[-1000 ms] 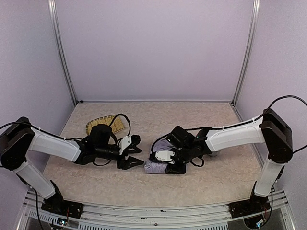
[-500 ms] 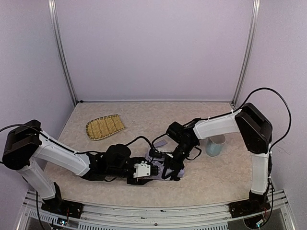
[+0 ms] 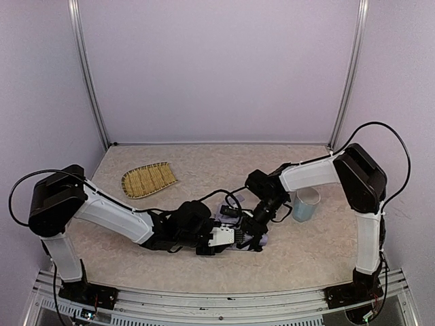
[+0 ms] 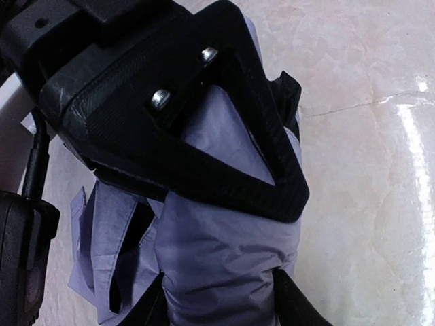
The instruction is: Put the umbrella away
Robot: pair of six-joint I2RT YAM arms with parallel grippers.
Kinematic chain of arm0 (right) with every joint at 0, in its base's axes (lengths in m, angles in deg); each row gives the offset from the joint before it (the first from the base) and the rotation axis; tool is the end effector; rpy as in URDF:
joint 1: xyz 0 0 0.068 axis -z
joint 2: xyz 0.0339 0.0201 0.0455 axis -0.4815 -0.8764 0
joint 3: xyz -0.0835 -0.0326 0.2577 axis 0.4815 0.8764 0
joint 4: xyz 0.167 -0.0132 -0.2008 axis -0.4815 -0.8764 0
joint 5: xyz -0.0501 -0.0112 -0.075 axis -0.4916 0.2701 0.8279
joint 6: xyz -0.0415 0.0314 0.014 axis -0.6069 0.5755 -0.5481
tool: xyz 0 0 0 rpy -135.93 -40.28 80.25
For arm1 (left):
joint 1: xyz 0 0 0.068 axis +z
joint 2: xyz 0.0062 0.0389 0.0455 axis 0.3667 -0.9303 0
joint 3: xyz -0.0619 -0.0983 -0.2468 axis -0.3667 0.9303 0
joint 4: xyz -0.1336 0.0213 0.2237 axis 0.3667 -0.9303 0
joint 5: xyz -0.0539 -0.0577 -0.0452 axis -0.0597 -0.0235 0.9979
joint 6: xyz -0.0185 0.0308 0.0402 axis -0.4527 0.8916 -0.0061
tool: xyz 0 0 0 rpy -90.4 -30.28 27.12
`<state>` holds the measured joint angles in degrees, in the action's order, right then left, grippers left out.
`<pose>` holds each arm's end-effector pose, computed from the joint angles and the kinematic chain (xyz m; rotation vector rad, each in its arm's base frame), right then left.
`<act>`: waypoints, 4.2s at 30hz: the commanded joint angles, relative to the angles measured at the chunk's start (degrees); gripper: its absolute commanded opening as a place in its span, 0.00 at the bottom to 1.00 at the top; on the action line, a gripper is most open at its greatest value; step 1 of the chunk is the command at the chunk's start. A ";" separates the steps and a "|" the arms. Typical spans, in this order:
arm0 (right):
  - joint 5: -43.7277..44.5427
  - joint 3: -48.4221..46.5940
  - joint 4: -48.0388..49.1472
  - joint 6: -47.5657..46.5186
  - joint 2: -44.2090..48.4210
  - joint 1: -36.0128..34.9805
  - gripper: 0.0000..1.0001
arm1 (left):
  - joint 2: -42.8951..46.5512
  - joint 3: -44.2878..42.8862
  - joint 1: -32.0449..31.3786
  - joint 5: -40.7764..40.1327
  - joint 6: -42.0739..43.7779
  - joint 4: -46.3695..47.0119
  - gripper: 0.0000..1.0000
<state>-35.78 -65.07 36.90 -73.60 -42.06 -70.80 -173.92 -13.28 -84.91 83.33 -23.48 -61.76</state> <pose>0.2616 0.2713 0.1207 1.6167 -2.3152 -1.2596 0.1605 -0.3185 0.1278 1.7602 1.4077 -0.1961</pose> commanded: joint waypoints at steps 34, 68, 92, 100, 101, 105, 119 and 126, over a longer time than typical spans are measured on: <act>64.33 33.89 41.17 -9.82 34.35 -18.24 0.77 | -25.14 -27.48 14.26 35.59 -13.59 -52.70 0.18; 30.47 18.02 4.69 3.55 13.92 -13.53 0.15 | 16.38 12.75 17.85 28.77 -20.24 12.88 0.66; 9.54 3.56 -7.50 -1.27 -6.00 -3.31 0.32 | -1.77 1.21 0.82 -0.63 1.23 -8.37 0.62; 13.67 6.80 2.69 2.62 7.25 -2.89 0.68 | -6.04 -4.23 1.84 5.40 -1.73 -23.74 0.39; 15.46 8.22 5.04 3.12 9.37 -2.86 0.72 | -6.88 -6.31 2.13 6.58 -2.27 -26.03 0.38; 21.97 14.08 13.30 5.32 18.84 -2.84 0.76 | -11.38 -12.61 4.42 10.26 -4.27 -34.17 0.35; 40.08 36.96 38.99 2.65 48.55 -9.50 0.79 | -19.50 -23.52 7.80 21.29 -4.69 -49.36 0.30; 51.29 39.80 41.78 -2.87 44.00 -15.57 0.84 | -20.18 -25.35 9.52 25.02 -3.57 -52.69 0.30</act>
<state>7.45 -25.77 74.80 -73.01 5.63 -85.62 -187.56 -42.38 -75.71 108.40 -27.11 -96.67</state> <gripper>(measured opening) 0.822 0.443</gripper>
